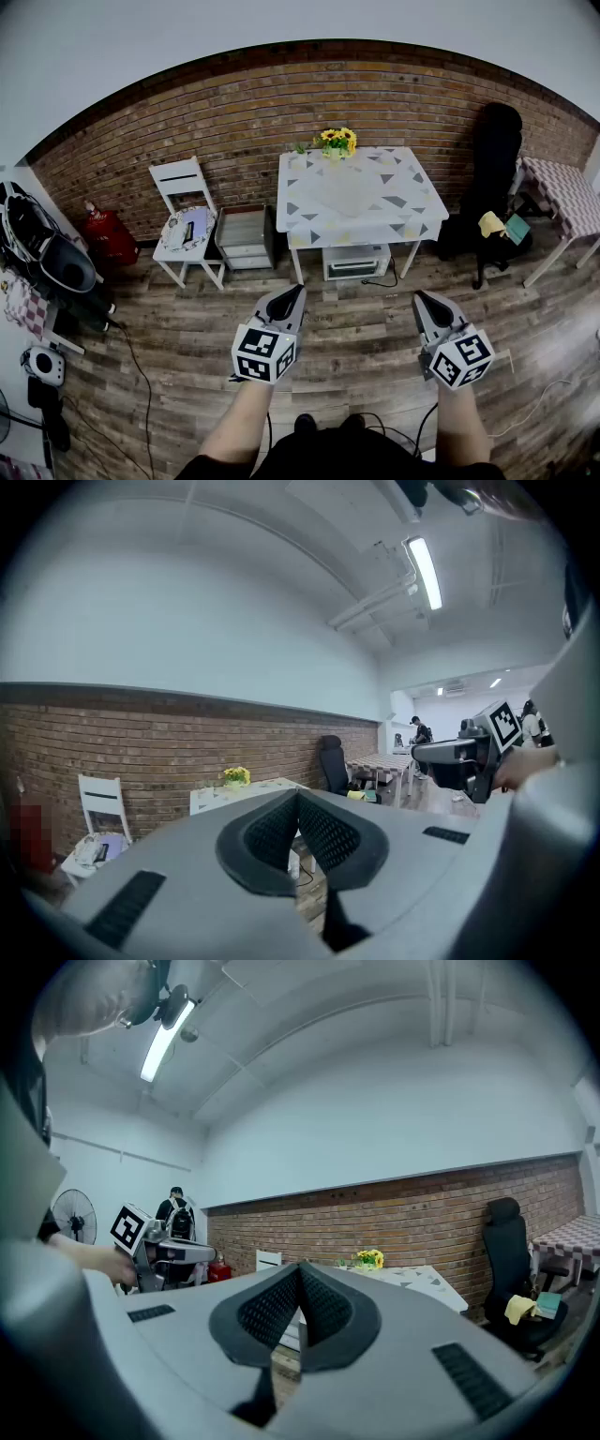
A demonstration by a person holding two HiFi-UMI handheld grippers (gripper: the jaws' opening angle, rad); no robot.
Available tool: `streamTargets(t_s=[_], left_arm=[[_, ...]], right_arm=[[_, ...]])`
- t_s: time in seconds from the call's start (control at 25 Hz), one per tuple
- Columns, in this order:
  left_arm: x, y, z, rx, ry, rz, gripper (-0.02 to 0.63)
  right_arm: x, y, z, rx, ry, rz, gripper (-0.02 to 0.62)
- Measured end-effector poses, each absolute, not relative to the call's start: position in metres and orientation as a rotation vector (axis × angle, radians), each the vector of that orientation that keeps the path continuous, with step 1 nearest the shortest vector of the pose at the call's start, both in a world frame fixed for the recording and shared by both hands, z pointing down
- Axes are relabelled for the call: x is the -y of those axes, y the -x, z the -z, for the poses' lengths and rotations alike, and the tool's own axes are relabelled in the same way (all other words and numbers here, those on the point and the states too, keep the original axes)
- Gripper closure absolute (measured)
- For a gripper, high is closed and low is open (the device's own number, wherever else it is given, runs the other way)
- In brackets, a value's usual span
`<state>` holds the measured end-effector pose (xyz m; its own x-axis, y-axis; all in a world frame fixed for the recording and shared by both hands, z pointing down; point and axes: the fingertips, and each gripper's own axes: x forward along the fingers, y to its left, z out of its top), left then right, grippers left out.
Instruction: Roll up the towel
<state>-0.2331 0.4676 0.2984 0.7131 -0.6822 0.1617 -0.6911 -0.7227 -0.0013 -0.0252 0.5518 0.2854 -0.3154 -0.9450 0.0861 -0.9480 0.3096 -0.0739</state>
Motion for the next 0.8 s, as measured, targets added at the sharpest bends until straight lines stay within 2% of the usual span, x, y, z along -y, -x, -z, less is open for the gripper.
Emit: streamTargets(t_s=[0.24, 0.8], left_arm=[[-0.469, 0.231, -0.302, 1.138, -2.847, -0.237, 0.589], [-0.489, 0.178, -0.316, 1.138, -2.843, -0.262, 0.589]], right_arm=[[-0.557, 0.019, -0.284, 2.512, -1.828, -0.145, 0.583], [-0.578, -0.026, -0.295, 2.551, -1.744, -0.131, 0.581]])
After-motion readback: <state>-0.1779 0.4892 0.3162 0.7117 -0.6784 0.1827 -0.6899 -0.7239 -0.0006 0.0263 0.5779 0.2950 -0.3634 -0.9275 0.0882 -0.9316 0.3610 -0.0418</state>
